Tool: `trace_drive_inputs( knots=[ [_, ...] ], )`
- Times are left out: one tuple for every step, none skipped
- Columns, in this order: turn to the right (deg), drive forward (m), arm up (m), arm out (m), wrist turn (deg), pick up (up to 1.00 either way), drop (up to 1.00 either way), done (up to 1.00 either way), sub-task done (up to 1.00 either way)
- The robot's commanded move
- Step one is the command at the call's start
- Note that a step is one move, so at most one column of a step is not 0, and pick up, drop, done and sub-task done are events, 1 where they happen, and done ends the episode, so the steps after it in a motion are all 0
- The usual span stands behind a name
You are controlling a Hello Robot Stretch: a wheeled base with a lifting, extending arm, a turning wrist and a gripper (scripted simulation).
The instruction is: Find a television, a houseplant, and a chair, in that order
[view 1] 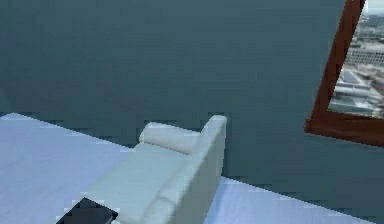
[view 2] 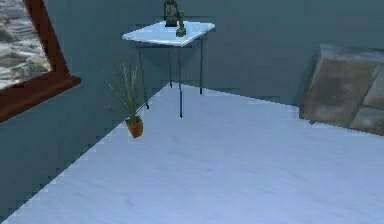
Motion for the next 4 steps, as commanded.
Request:
trace_drive_inputs(
  knots=[
    [45.0, 0.00, 0.00, 0.00, 0.0, 0.00, 0.00, 0.00, 0.00],
    [45.0, 0.00, 0.00, 0.00, 0.0, 0.00, 0.00, 0.00, 0.00],
    [21.0, 0.00, 0.00, 0.00, 0.0, 0.00, 0.00, 0.00, 0.00],
    [0.0, 0.25, 0.00, 0.00, 0.0, 0.00, 0.00, 0.00, 0.00]
  ],
)
